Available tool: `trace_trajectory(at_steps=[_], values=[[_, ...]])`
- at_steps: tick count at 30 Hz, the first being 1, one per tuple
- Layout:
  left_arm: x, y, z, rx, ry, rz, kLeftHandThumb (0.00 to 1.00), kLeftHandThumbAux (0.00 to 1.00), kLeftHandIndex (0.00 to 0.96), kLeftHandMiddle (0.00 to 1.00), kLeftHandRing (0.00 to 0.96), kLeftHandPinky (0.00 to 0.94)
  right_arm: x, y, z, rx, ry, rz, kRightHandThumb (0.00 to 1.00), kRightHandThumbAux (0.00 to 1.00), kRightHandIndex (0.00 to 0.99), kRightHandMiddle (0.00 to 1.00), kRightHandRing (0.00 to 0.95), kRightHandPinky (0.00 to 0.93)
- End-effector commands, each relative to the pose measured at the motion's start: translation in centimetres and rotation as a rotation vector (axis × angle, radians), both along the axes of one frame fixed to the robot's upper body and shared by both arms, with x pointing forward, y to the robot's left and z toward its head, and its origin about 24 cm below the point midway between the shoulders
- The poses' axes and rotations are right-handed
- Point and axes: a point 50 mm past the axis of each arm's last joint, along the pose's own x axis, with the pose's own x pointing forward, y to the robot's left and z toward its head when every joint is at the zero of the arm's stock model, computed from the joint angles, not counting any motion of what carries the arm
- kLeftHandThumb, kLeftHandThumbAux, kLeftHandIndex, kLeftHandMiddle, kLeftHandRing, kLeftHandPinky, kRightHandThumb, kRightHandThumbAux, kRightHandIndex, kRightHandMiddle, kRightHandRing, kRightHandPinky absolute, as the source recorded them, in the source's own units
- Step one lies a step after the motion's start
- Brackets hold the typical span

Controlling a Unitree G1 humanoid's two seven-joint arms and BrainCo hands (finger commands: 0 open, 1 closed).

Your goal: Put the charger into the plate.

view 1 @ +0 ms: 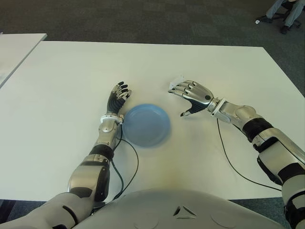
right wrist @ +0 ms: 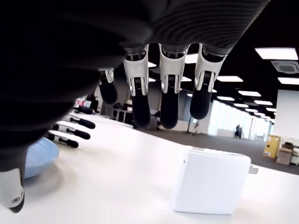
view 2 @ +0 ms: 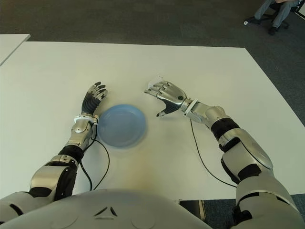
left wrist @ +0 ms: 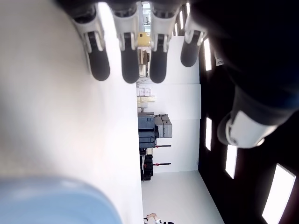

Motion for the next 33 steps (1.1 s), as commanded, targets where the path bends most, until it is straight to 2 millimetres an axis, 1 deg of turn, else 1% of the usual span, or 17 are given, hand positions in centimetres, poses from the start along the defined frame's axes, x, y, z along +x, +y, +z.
trace_trajectory(at_steps=[1,5,9,13,18,25,29,33], values=[[-3.2,0.0,-3.8,-0.002,0.209,0.022,0.004,0.612,0.156,0.215,0.214,0.229,0.2,0.2,-0.2,-0.016,0.03,-0.036,0.0,0.555,0.083,0.175,0.156,0.122],[-3.3,0.0,-3.8,-0.002,0.207,0.024,0.004,0.611,0.16,0.217,0.216,0.23,0.9,0.6,-0.1,-0.032,0.038,-0.067,0.0,0.544,0.05,0.127,0.104,0.051],[-3.2,0.0,-3.8,-0.002,0.208,0.024,0.006,0.609,0.161,0.218,0.215,0.227,1.5,1.0,-0.1,-0.039,0.044,-0.084,0.0,0.543,0.024,0.094,0.068,0.011],[-3.2,0.0,-3.8,0.0,0.21,0.023,0.005,0.61,0.16,0.218,0.212,0.221,1.9,1.4,-0.1,-0.043,0.054,-0.096,0.0,0.541,0.007,0.072,0.046,0.002],[-3.3,0.0,-3.8,0.0,0.208,0.024,0.005,0.616,0.159,0.216,0.212,0.225,2.3,1.9,-0.2,-0.038,0.098,-0.116,0.0,0.512,0.0,0.033,0.007,0.0],[-3.4,0.0,-3.8,0.0,0.202,0.022,0.01,0.611,0.156,0.208,0.207,0.218,2.8,2.6,-0.5,-0.026,0.155,-0.148,0.0,0.491,0.0,0.007,0.0,0.0],[-3.5,0.0,-3.8,0.001,0.2,0.02,0.01,0.604,0.154,0.206,0.204,0.215,3.2,3.1,-1.0,-0.025,0.191,-0.192,0.0,0.482,0.0,0.001,0.0,0.0],[-3.5,0.0,-3.8,-0.002,0.198,0.022,0.01,0.603,0.155,0.206,0.203,0.215,3.4,3.1,-1.2,-0.016,0.219,-0.219,0.0,0.478,0.0,0.0,0.0,0.0]])
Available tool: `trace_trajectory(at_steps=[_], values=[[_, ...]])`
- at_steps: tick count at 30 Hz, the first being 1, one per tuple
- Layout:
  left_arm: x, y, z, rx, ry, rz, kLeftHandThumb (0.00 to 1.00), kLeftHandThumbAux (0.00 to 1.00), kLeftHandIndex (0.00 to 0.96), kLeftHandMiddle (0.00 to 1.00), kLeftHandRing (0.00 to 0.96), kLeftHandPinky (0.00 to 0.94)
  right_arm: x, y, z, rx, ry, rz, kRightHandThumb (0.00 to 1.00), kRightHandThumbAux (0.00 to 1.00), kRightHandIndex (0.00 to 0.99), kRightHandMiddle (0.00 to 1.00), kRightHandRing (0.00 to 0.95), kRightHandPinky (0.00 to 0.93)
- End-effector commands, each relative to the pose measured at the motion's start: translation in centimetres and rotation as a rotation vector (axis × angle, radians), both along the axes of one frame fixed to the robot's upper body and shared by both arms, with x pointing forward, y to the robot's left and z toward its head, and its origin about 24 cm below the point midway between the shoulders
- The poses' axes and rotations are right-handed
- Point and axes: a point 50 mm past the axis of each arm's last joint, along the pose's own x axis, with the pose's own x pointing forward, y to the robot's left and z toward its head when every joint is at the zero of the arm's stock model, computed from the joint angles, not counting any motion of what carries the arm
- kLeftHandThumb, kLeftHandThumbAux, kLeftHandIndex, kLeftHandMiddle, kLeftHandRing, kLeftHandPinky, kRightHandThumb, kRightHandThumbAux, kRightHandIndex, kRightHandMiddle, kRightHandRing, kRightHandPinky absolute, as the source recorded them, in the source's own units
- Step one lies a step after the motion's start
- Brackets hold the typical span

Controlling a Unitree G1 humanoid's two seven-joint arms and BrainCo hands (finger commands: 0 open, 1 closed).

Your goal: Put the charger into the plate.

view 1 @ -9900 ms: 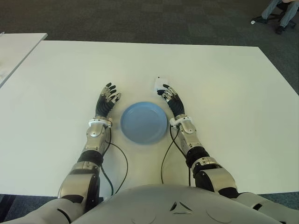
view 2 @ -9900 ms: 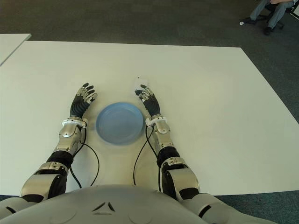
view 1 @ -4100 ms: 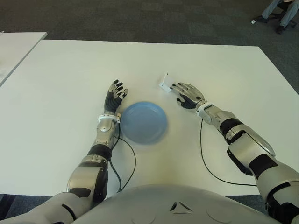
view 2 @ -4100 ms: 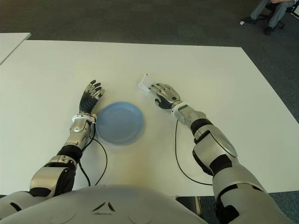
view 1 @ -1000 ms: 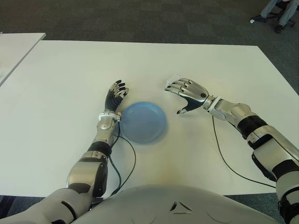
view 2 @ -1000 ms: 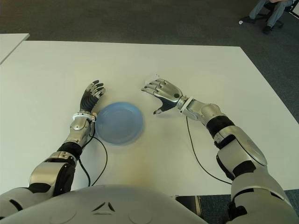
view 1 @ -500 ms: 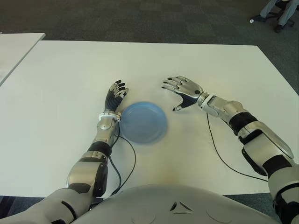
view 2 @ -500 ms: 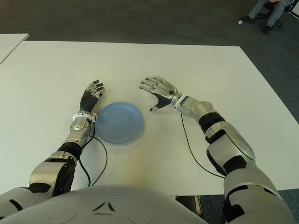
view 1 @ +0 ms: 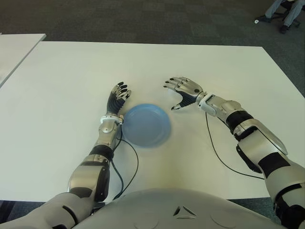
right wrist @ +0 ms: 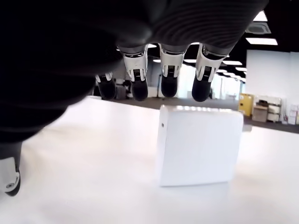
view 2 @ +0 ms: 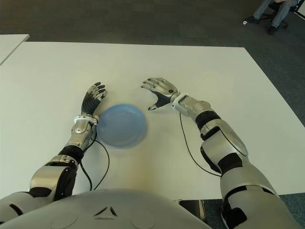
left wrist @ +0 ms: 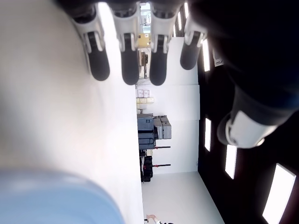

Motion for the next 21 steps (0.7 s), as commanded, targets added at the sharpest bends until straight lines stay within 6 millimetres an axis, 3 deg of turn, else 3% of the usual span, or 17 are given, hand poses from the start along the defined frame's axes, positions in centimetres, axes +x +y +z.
trace_trajectory(at_steps=[1,21], values=[[-3.4,0.0,-3.8,-0.012,0.205,0.018,0.01,0.603,0.154,0.206,0.203,0.214,0.4,0.3,0.0,0.007,0.033,-0.039,0.0,0.477,0.0,0.0,0.0,0.0],[-3.7,0.1,-3.9,-0.013,0.202,0.018,0.006,0.621,0.16,0.213,0.209,0.221,0.7,0.1,-1.1,-0.009,0.081,-0.145,0.0,0.457,0.0,0.0,0.0,0.0]])
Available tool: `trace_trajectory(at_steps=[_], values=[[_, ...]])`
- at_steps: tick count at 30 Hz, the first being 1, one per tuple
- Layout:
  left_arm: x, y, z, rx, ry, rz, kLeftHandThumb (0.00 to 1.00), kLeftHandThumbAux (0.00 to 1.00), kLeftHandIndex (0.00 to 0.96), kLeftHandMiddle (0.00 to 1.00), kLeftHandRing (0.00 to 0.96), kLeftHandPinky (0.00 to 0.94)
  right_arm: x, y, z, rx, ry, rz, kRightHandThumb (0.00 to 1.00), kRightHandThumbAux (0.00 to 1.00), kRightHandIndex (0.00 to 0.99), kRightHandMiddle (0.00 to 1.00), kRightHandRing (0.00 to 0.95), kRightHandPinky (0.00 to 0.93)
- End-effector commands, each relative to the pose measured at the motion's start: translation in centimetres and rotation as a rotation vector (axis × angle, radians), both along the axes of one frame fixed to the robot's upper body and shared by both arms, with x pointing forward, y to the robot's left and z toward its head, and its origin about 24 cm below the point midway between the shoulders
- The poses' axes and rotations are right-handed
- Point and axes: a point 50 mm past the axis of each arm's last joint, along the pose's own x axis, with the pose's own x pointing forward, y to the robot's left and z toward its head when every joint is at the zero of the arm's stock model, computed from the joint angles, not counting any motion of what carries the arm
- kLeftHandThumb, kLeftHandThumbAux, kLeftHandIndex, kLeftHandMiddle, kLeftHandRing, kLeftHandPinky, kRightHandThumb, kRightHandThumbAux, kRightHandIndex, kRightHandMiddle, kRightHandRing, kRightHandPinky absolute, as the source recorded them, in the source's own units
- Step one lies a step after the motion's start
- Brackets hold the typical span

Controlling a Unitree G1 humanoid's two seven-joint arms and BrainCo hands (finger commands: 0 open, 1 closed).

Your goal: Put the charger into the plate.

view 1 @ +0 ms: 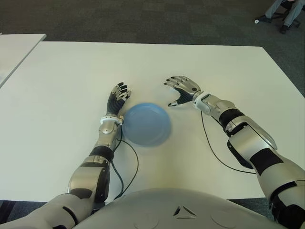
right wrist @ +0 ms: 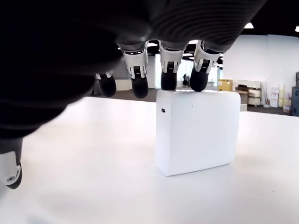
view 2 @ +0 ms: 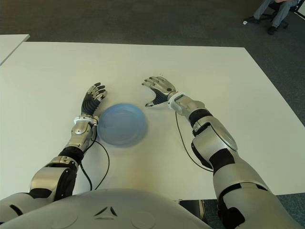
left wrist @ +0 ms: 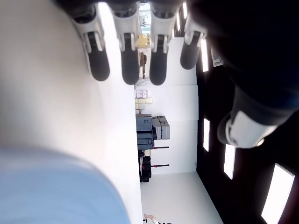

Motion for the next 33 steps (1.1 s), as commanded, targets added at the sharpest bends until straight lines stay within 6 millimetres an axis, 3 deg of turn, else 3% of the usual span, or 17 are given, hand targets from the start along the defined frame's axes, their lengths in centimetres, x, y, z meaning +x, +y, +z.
trace_trajectory(at_steps=[1,26,33], values=[[-3.5,0.1,-3.8,-0.01,0.206,0.015,0.006,0.619,0.16,0.212,0.208,0.218,-0.2,-0.3,-0.8,-0.021,0.04,-0.03,0.0,0.457,0.0,0.0,0.0,0.0],[-3.4,0.5,-3.8,0.016,0.211,0.014,0.0,0.618,0.153,0.204,0.204,0.224,-1.1,-2.1,-1.9,0.063,0.123,-0.122,0.0,0.507,0.0,0.0,0.0,0.0],[-3.3,0.5,-3.7,0.023,0.212,0.011,0.0,0.618,0.156,0.209,0.211,0.227,-3.0,-3.8,-2.9,0.173,0.198,-0.119,0.0,0.525,0.0,0.0,0.0,0.0]])
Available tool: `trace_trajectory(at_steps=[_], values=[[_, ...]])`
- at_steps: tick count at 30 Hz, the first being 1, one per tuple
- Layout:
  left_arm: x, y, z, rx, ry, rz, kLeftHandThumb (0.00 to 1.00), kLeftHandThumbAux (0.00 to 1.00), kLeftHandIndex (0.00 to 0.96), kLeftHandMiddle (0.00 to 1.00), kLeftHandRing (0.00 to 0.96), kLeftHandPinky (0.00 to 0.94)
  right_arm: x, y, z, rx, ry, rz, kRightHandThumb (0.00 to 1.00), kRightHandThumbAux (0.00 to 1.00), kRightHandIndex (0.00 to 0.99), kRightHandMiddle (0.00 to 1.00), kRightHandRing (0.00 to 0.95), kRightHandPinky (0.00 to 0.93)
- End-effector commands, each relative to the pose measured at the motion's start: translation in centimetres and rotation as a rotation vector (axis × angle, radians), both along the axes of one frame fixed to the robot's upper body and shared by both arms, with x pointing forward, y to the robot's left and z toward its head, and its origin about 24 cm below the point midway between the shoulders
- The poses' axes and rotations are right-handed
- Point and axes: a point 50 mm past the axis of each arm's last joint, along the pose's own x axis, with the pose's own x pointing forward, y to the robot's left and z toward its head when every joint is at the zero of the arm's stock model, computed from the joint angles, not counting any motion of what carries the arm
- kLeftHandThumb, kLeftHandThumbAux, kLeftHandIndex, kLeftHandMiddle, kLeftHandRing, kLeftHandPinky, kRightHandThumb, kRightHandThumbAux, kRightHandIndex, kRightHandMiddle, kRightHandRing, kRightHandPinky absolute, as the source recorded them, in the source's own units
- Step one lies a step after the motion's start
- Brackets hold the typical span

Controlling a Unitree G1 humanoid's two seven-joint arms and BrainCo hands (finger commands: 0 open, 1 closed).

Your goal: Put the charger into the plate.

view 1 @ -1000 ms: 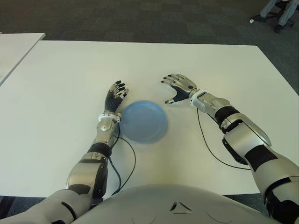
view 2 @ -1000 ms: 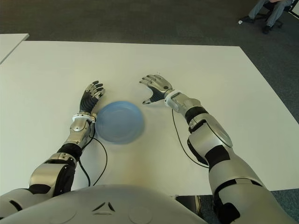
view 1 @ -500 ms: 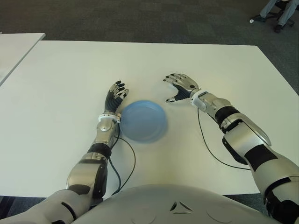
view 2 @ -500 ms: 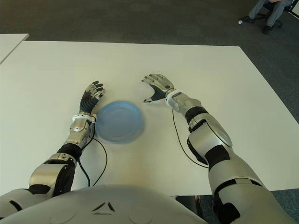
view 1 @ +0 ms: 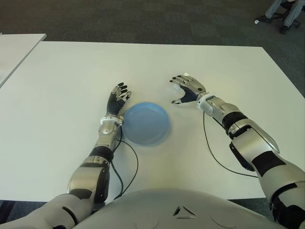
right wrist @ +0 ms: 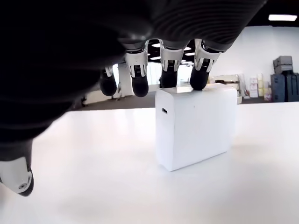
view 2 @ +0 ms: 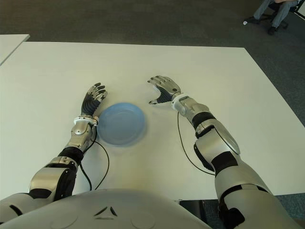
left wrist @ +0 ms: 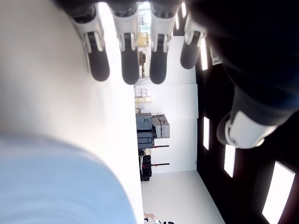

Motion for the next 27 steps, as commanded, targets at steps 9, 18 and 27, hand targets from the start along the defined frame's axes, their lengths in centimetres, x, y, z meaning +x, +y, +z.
trace_trajectory(at_steps=[9,18,27], values=[[-3.0,0.3,-3.7,0.015,0.221,0.016,0.0,0.613,0.155,0.205,0.201,0.208,-5.8,-2.0,-2.0,0.166,0.2,0.094,0.0,0.528,0.0,0.0,0.0,0.0],[-2.9,0.4,-3.7,0.015,0.228,0.02,0.0,0.614,0.153,0.197,0.194,0.211,-9.5,-2.2,-1.1,0.287,0.37,0.144,0.0,0.487,0.0,0.0,0.0,0.003],[-2.8,0.4,-3.7,0.015,0.234,0.025,0.0,0.616,0.152,0.199,0.197,0.213,-12.6,-2.5,0.7,0.363,0.418,0.207,0.0,0.485,0.0,0.0,0.0,0.034]])
